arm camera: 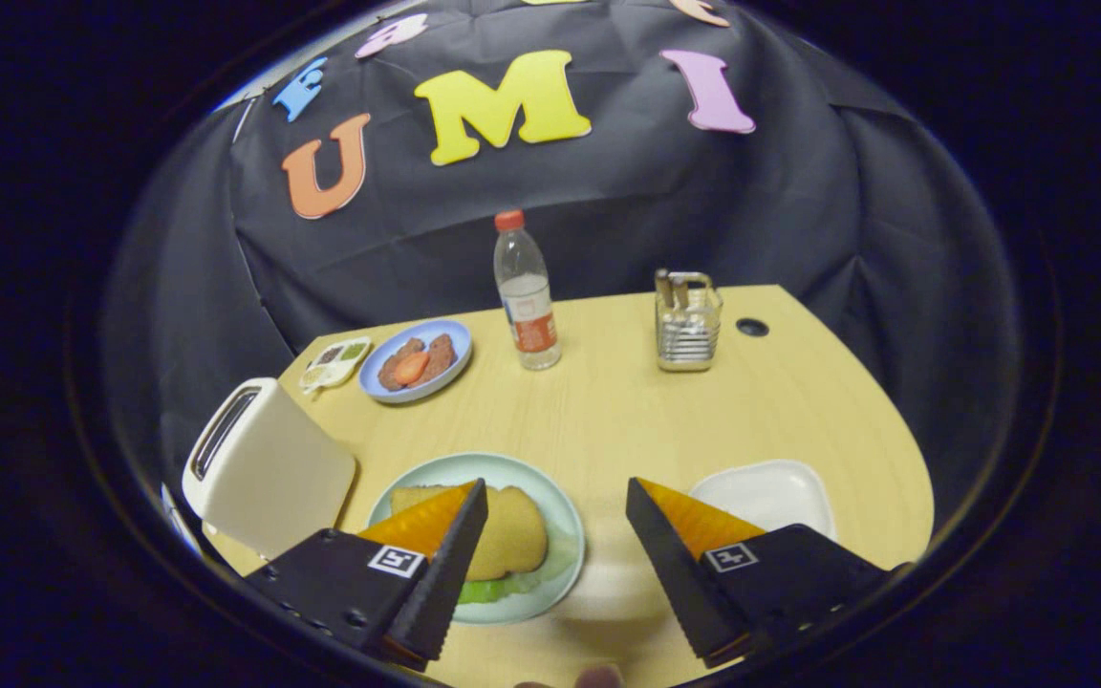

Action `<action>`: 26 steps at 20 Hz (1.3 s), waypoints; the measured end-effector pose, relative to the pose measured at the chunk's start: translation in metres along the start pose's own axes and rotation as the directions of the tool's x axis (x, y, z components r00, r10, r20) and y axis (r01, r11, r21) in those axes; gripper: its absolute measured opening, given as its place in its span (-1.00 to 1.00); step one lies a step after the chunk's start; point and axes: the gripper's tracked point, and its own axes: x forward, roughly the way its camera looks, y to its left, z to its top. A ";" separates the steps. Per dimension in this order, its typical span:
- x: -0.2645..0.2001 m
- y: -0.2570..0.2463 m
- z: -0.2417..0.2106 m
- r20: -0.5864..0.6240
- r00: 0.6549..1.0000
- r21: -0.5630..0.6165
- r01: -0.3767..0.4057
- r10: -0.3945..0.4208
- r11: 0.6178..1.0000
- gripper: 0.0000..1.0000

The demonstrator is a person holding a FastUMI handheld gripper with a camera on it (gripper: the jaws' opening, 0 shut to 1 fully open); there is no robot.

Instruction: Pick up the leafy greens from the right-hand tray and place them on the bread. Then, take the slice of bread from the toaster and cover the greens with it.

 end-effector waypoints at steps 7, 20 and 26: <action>-0.104 -0.090 0.100 0.275 0.959 -0.055 0.086 -0.068 0.995 0.91; -0.281 -0.160 0.164 0.518 0.842 0.023 0.161 -0.149 0.987 0.91; -0.315 -0.163 0.152 0.556 0.815 0.022 0.182 -0.163 0.983 0.90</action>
